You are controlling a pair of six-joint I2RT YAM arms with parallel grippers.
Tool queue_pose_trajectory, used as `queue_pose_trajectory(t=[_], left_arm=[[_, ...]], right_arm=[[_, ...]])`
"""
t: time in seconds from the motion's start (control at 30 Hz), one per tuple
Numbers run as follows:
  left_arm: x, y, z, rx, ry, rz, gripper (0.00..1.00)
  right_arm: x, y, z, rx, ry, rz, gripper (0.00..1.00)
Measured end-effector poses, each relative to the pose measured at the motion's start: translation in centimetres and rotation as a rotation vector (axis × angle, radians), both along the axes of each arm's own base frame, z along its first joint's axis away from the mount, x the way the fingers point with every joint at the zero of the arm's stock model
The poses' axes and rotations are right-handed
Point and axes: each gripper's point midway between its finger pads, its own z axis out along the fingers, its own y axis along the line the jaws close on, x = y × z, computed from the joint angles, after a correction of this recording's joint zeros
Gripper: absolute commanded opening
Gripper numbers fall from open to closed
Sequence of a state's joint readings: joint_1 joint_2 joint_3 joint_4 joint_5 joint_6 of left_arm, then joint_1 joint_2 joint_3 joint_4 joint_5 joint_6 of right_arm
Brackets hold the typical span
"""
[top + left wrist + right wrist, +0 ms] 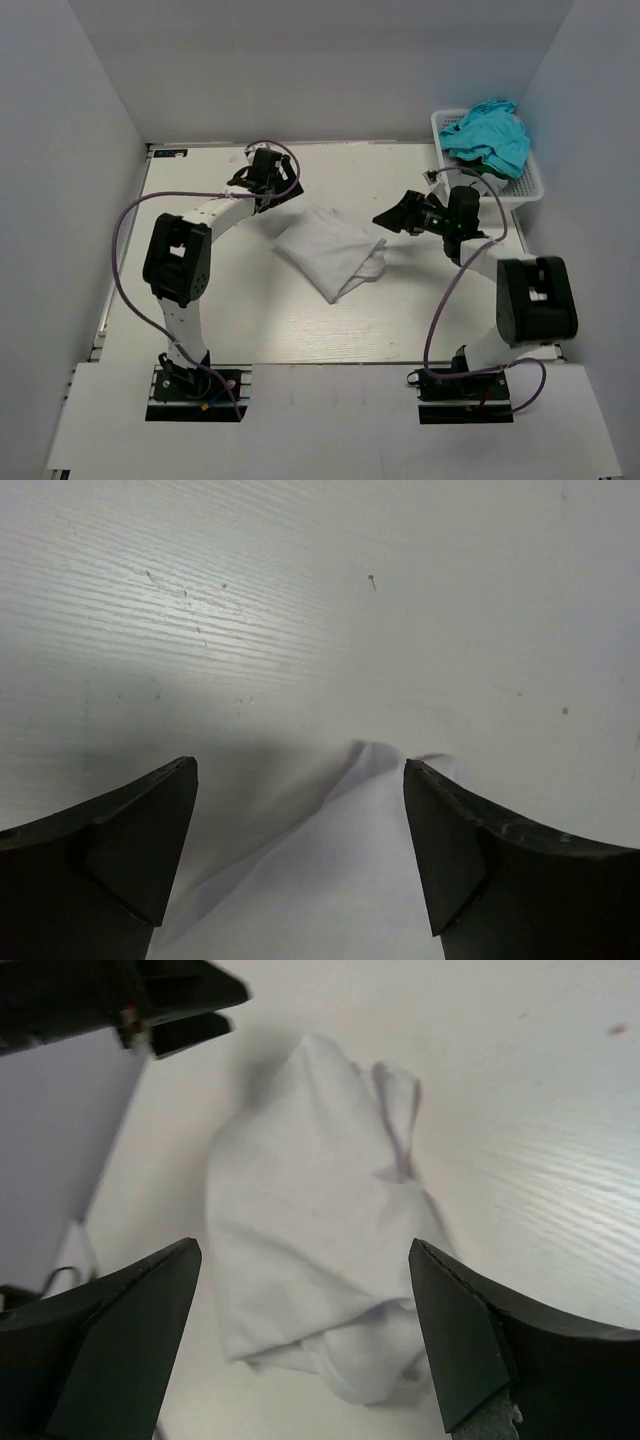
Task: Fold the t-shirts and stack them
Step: Fold the long partially folded tshirt into a neat square
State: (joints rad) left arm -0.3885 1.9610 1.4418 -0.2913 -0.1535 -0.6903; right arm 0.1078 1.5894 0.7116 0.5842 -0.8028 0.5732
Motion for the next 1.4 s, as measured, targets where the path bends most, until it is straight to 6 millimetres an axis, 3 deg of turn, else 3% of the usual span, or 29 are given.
queue_pose_trajectory(t=[0.1, 0.17, 0.33, 0.5, 0.6, 0.73, 0.87, 1.07, 1.17, 1.4], left_arm=[[-1.1, -0.1, 1.6, -0.019, -0.030, -0.038, 0.84], [-2.3, -0.5, 1.6, -0.044, -0.023, -0.072, 0.70], [-6.4, -1.6, -2.8, -0.084, 0.098, -0.158, 0.45], [-10.9, -2.5, -6.7, -0.099, 0.231, -0.201, 0.33], [-11.7, -3.5, -6.9, -0.126, 0.234, -0.215, 0.30], [-14.0, -5.7, -7.0, -0.169, 0.251, -0.256, 0.22], [-17.0, -7.7, -7.0, -0.156, 0.306, -0.307, 0.22], [-20.2, -7.9, -5.7, -0.067, 0.345, -0.354, 0.46], [-19.1, -6.4, -4.3, 0.014, 0.321, -0.294, 0.60], [-13.4, -5.4, -0.1, 0.100, 0.169, -0.187, 0.64]], right_arm=[[0.7, -1.6, 1.5, -0.158, -0.078, -0.092, 0.90], [0.5, -2.4, 1.2, -0.235, -0.068, -0.124, 0.90], [-2.2, -3.0, -2.8, -0.384, 0.092, -0.117, 0.90], [-5.2, -1.5, -5.7, -0.486, 0.192, -0.036, 0.90], [-5.8, -0.8, -6.7, -0.535, 0.226, -0.002, 0.90], [-4.8, -0.7, -7.0, -0.577, 0.239, -0.012, 0.90], [-1.9, -1.0, -6.0, -0.615, 0.197, -0.074, 0.90], [2.2, -1.1, -3.9, -0.638, 0.130, -0.144, 0.90], [2.6, -1.6, -3.8, -0.657, 0.122, -0.175, 0.90], [1.0, -2.5, -3.9, -0.671, 0.145, -0.194, 0.87]])
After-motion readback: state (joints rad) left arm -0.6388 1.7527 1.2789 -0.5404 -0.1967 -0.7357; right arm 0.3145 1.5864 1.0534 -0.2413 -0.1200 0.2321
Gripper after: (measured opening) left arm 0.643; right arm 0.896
